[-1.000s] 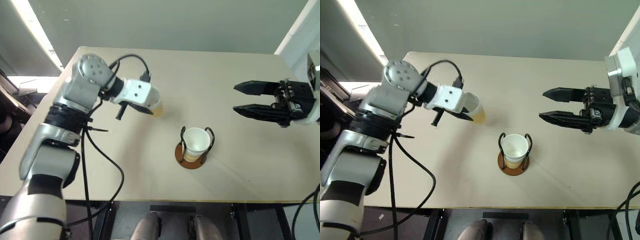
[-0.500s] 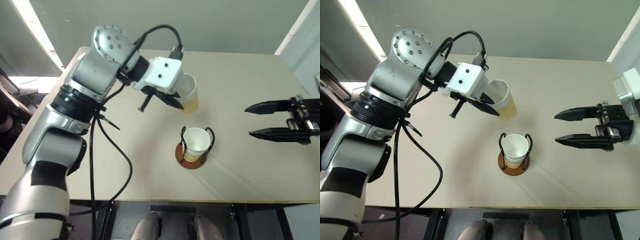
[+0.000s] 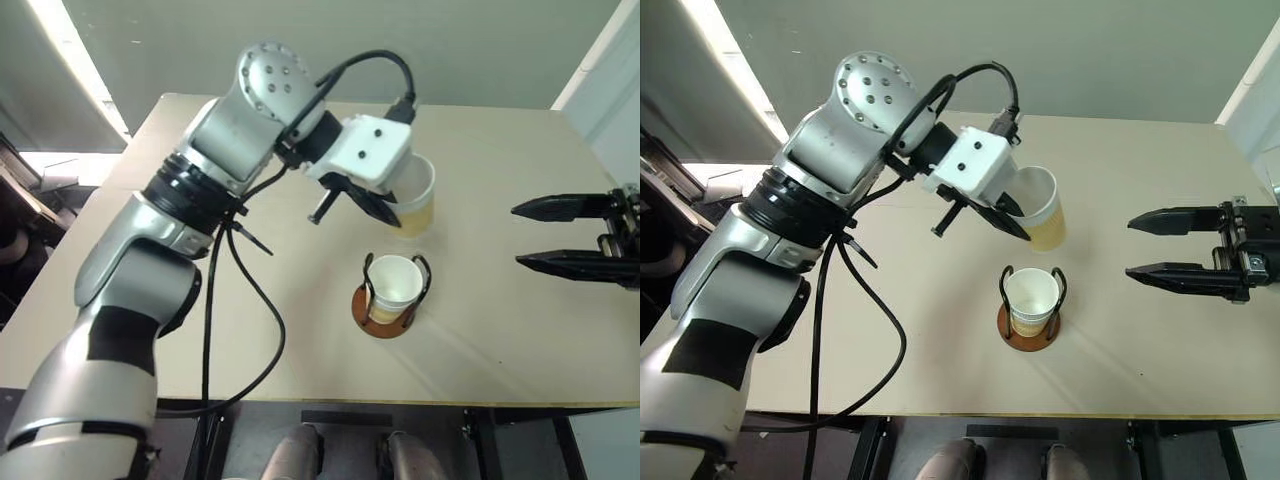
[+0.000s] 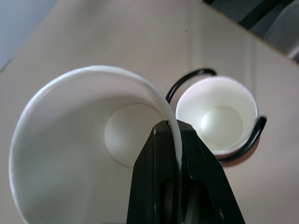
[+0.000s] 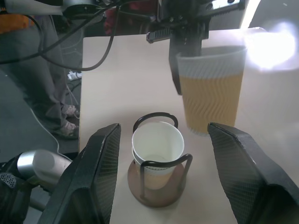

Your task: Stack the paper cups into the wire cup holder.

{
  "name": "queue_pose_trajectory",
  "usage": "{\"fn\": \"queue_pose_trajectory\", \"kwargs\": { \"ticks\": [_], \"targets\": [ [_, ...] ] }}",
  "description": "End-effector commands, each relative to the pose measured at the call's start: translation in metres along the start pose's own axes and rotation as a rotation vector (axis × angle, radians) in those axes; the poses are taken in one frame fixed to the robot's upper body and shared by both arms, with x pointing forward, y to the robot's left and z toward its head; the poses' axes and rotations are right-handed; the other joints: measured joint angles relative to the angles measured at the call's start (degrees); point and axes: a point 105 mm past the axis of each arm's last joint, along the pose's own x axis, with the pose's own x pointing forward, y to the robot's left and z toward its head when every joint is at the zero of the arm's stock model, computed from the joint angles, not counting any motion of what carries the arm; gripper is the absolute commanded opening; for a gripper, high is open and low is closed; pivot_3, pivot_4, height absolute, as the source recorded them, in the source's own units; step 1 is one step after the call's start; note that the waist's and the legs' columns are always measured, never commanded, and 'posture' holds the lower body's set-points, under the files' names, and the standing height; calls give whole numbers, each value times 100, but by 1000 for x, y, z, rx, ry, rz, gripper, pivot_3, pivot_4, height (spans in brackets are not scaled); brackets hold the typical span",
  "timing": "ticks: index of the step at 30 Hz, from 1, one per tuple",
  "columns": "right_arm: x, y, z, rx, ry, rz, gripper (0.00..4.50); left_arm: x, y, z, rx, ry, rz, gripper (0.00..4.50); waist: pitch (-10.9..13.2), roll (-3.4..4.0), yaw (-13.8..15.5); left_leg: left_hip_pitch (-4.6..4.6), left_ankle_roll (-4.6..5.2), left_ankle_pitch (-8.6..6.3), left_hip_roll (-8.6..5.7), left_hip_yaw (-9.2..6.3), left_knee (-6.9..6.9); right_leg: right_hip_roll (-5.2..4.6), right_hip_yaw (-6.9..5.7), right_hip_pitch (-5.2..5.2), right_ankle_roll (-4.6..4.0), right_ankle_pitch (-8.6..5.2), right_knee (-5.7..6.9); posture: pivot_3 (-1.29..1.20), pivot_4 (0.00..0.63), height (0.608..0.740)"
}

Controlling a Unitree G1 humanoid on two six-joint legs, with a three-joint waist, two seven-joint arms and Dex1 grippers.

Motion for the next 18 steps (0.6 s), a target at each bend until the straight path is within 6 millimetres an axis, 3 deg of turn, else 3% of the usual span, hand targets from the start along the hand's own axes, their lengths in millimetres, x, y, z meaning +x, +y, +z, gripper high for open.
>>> {"fn": "queue_pose_trajectory", "kwargs": {
  "ticks": [1, 9, 18],
  "targets": [
    [-4, 3, 11, -50, -7, -27, 3062, -2, -8, 21, 52, -35, -85, 28, 0, 0, -1, 0, 0, 0, 1, 0, 0, 0, 0, 0, 0, 0, -1, 0, 150, 740],
    [-5, 4, 11, -49, -11, -48, 3062, -1, -29, 3, 23, 24, -170, 28, -1, 1, 2, 5, 1, 0, 1, 0, 4, 1, 0, 5, 0, 0, -2, 0, 150, 740],
    [-4, 5, 11, -51, -15, -59, 3062, 10, -28, 0, 2, 6, -188, 28, -1, 1, 6, 3, 5, -3, 1, 1, 13, 0, 0, 8, 2, 1, -2, 0, 150, 740]
  ]
}}
